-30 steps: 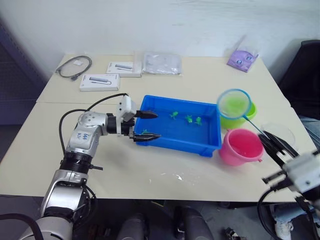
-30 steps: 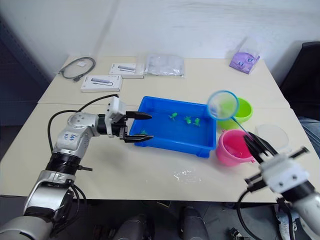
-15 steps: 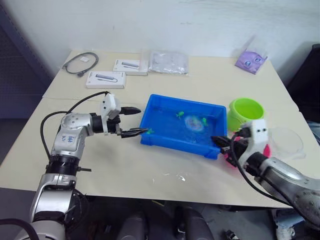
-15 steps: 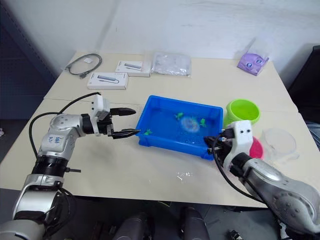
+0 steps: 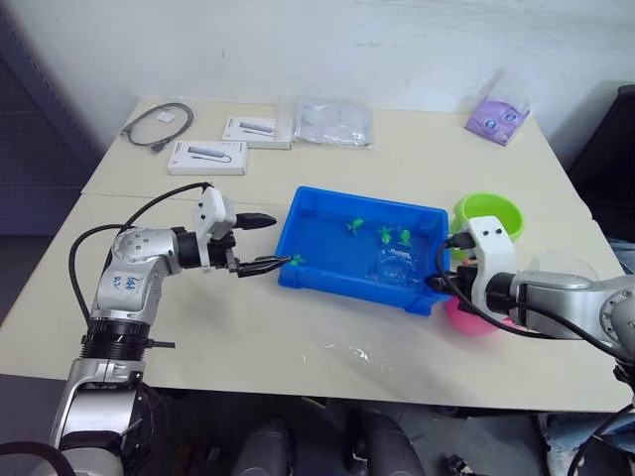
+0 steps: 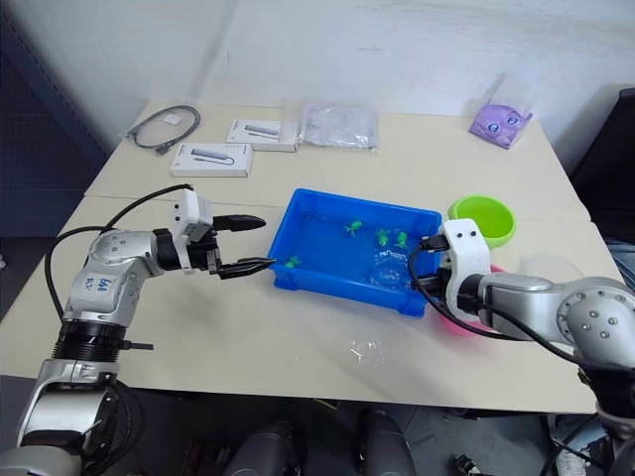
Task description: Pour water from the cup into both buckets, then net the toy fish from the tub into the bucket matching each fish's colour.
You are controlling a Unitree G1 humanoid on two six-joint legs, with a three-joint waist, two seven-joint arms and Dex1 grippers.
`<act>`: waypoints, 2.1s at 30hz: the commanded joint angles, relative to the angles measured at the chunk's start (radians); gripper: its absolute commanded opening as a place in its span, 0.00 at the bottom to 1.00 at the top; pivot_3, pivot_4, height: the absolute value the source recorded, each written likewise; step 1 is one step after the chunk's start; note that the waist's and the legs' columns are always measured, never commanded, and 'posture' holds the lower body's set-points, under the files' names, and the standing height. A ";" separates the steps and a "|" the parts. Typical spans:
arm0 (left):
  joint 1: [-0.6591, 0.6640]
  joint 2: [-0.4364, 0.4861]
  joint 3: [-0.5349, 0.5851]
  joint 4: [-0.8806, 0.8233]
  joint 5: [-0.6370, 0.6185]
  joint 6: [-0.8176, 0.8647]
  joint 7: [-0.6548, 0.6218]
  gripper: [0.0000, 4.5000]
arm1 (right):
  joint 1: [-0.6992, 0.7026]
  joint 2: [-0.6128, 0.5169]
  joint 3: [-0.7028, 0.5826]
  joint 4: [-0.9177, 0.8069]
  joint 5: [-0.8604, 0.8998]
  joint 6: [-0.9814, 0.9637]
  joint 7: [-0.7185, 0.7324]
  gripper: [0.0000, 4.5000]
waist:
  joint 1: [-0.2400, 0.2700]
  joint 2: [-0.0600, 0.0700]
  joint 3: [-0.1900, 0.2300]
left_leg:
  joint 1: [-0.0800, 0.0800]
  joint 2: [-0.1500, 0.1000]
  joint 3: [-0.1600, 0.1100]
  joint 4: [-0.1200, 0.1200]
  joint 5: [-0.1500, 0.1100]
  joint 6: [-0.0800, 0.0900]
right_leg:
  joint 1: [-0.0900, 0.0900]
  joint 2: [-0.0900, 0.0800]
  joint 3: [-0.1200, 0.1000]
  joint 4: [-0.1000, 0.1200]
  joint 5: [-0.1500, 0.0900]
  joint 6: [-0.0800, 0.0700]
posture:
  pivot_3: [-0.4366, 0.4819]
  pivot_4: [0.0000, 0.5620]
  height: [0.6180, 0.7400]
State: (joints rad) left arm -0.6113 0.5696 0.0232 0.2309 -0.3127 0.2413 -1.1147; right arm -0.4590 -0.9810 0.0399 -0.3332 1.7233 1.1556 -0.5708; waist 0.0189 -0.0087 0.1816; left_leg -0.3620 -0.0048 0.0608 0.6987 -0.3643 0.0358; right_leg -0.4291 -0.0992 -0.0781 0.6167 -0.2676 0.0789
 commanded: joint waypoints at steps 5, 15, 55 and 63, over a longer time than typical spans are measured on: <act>0.001 0.001 0.013 -0.064 -0.025 0.012 0.014 0.99 | -0.064 0.003 0.041 0.030 -0.004 0.011 -0.085 0.00 | 0.001 0.000 0.000 | -0.006 0.000 -0.001 0.001 0.000 0.000 | -0.004 0.000 -0.001 -0.001 0.001 0.001 | 0.48 0.27 1.00; -0.004 -0.009 0.011 -0.054 -0.027 0.011 0.011 0.99 | -0.075 0.090 0.039 -0.005 -0.206 0.025 -0.142 0.00 | 0.001 0.000 0.000 | -0.008 0.000 -0.002 0.001 0.000 0.001 | -0.003 0.001 -0.003 -0.003 0.002 0.003 | 0.48 0.27 1.00; 0.000 -0.006 0.014 -0.056 -0.041 0.007 -0.010 0.99 | 0.132 0.189 -0.180 -0.310 -0.940 0.024 0.485 0.00 | 0.004 0.000 0.000 | -0.009 0.000 -0.002 0.000 0.000 0.001 | -0.003 0.002 -0.003 -0.003 0.003 0.003 | 0.48 0.27 1.00; -0.019 -0.037 0.023 -0.037 -0.075 -0.003 -0.016 0.99 | 0.224 0.246 -0.386 -0.396 -0.855 0.013 0.585 0.00 | 0.002 0.000 0.000 | -0.008 -0.001 -0.002 0.000 0.000 0.002 | -0.002 0.002 -0.003 -0.003 0.003 0.004 | 0.48 0.27 1.00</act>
State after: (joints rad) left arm -0.6138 0.5418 0.0230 0.2084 -0.3564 0.2587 -1.1255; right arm -0.2413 -0.7431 -0.2837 -0.6794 0.8387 1.1830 0.0003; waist 0.0204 -0.0086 0.1816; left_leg -0.3699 -0.0054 0.0589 0.6982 -0.3643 0.0373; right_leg -0.4317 -0.0969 -0.0813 0.6135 -0.2647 0.0828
